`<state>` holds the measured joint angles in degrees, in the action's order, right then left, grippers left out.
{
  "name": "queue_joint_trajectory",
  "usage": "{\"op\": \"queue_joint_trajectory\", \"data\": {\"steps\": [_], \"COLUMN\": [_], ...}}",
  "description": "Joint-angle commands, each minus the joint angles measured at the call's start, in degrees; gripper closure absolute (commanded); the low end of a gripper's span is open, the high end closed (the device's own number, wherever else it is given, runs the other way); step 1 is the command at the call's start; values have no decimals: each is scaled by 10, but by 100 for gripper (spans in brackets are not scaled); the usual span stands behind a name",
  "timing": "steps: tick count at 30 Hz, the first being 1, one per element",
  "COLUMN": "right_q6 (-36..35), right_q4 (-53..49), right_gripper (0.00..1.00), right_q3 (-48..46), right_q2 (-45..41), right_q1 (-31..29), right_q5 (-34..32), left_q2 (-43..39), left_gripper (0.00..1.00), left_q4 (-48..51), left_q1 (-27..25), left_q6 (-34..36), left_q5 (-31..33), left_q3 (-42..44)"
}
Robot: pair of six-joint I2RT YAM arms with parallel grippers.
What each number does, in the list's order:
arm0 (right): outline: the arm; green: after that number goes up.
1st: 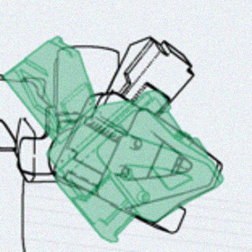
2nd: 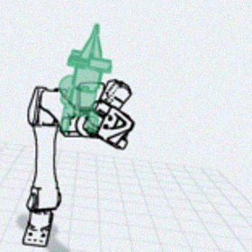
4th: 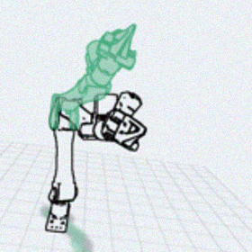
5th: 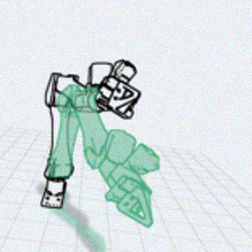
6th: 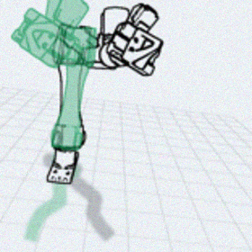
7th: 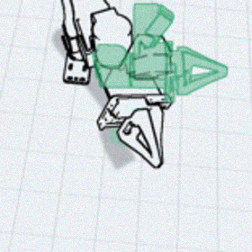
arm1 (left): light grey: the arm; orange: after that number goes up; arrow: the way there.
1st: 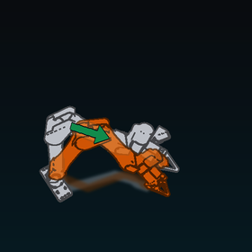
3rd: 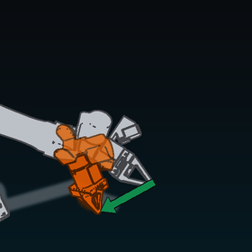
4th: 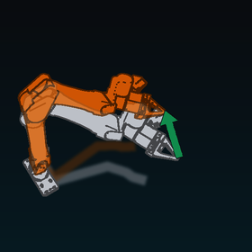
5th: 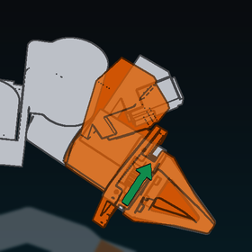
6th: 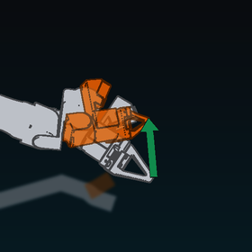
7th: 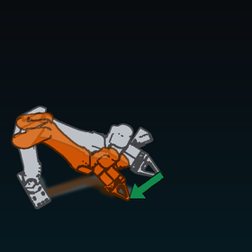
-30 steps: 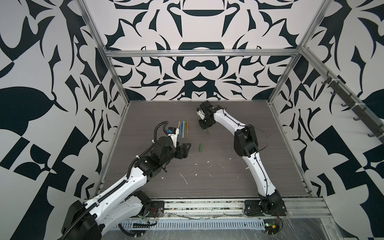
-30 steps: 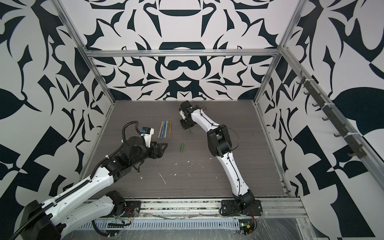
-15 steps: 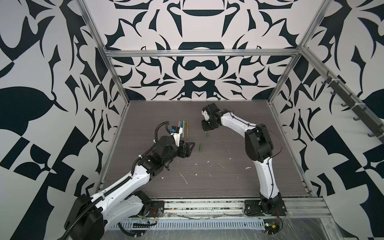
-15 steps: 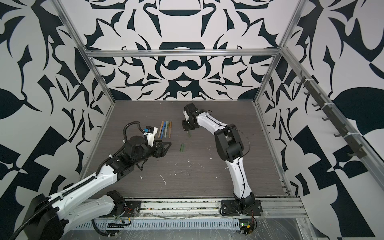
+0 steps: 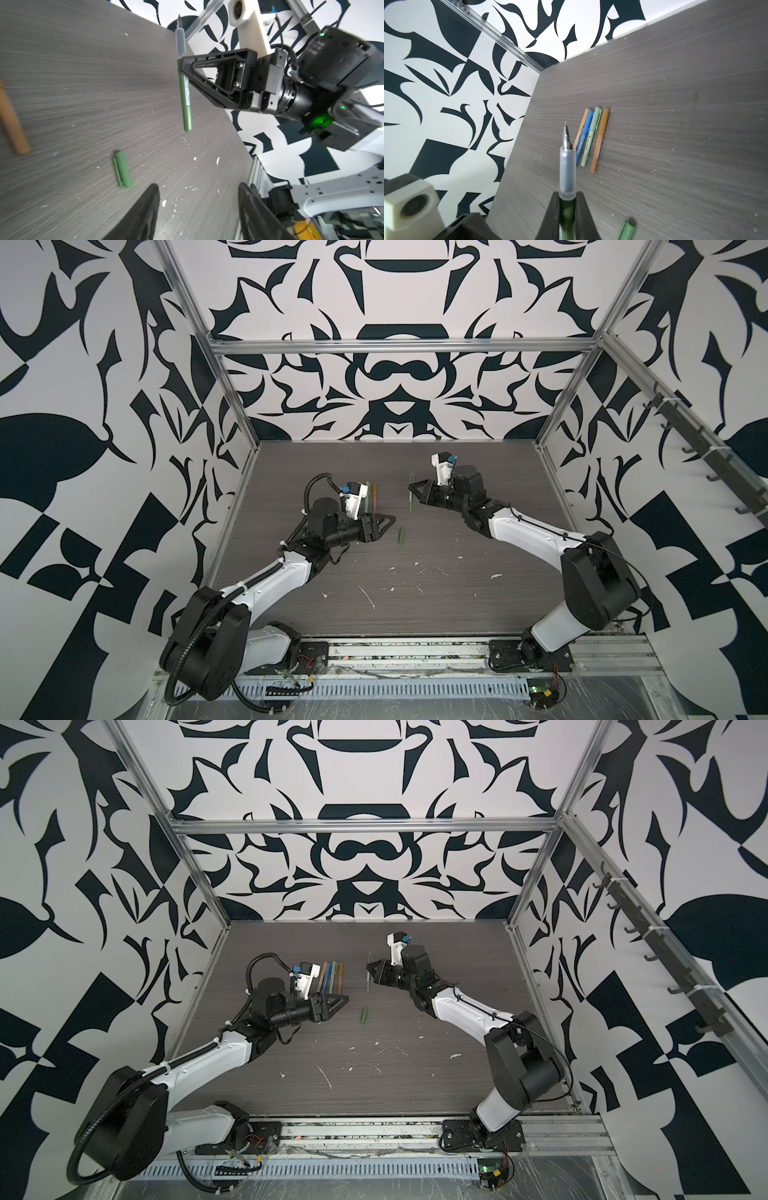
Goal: Insert the pens into the pen caps
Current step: 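Grasp the green fountain pen with the right gripper and lift it upright, then close the left gripper on the green pen while the right gripper releases it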
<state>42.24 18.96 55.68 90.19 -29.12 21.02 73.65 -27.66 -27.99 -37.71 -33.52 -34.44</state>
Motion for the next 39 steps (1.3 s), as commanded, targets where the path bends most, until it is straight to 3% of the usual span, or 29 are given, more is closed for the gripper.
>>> {"op": "queue_joint_trajectory", "data": {"steps": [1, 10, 20, 26, 30, 36, 39], "right_q6": [50, 66, 64, 59, 54, 54, 54], "right_q4": [109, 128, 127, 130, 134, 134, 131], "right_gripper": [99, 99, 99, 99, 100, 99, 90], "right_q3": [-19, -44, -49, -46, -46, -48, -46], "right_q2": [-52, -84, -80, -73, -72, -67, -73], "right_q1": [-11, -42, -55, -65, -67, -72, -72], "right_q5": [13, 2, 7, 3, 1, 6, 13], "left_q2": [31, 87, 102, 119, 122, 119, 112], "left_gripper": [41, 47, 71, 80, 80, 94, 97], "left_q4": [-61, -88, -139, -184, -186, -193, -197], "left_q1": [1, 0, 0, 0, -1, -1, 0], "left_q6": [-24, -38, -69, -95, -97, -101, -96], "left_q5": [-72, -84, -87, -99, -109, -103, -90], "left_q3": [-33, -75, -75, -72, -79, -75, -63]}}
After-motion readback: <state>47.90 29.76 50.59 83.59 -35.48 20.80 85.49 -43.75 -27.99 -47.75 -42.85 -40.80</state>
